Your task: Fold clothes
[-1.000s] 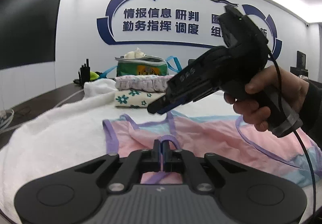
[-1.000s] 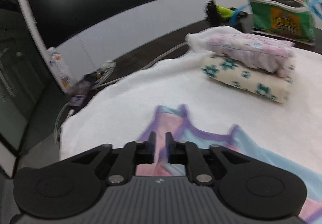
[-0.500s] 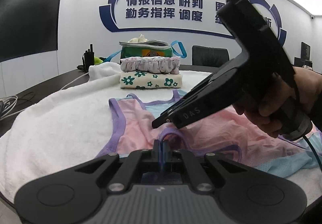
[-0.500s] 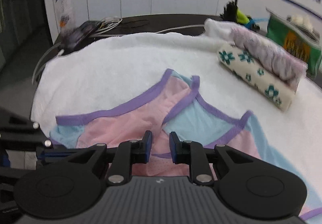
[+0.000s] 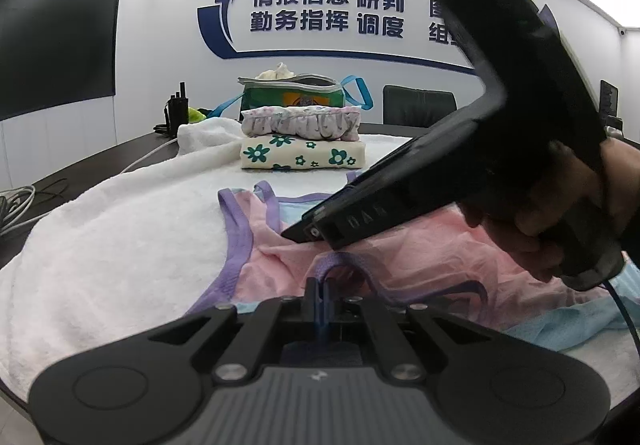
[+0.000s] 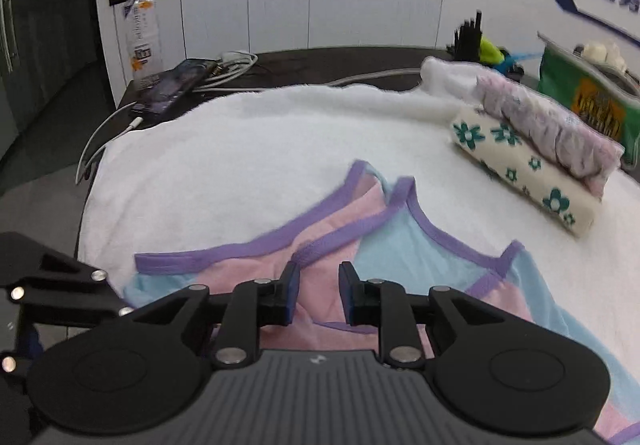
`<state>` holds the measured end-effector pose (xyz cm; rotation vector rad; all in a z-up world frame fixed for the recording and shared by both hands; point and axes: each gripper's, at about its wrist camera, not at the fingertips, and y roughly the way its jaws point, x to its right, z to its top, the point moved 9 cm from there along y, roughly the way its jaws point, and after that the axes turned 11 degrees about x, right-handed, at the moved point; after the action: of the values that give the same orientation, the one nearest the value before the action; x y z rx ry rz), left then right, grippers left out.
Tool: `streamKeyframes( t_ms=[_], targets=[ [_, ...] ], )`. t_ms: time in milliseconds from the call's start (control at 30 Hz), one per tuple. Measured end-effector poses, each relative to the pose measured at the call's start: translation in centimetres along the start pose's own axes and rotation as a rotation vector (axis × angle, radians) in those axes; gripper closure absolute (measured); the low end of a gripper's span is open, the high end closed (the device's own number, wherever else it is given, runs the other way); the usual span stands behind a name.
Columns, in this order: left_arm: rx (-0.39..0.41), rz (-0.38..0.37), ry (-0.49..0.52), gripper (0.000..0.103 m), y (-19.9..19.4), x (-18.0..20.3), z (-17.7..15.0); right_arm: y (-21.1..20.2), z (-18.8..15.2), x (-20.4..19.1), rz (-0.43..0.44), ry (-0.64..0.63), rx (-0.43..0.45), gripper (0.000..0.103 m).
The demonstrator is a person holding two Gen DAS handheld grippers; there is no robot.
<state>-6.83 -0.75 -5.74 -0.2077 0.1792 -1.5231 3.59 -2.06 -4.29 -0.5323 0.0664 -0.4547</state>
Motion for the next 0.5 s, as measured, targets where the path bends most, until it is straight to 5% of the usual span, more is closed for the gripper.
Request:
streamKeyframes(
  t_ms=[167,300,500],
  targets=[
    [0.001,-0.006,-0.012,0.102,0.1,-0.2,-0.1,-0.5,-1.2,-1.9,-0.047,-0.167,-0.014,0.073],
    [-0.001,-0.007,-0.011,0.102,0.1,-0.2,-0.2,-1.2,-0.6,-1.1,-0.072,-0.153,0.000,0.072],
    [-0.004,-0.002,-0.011,0.102,0.1,-0.2,-0.2,-0.7,-1.1,-1.8,0.013,-0.160,-0.019,0.073]
  ],
)
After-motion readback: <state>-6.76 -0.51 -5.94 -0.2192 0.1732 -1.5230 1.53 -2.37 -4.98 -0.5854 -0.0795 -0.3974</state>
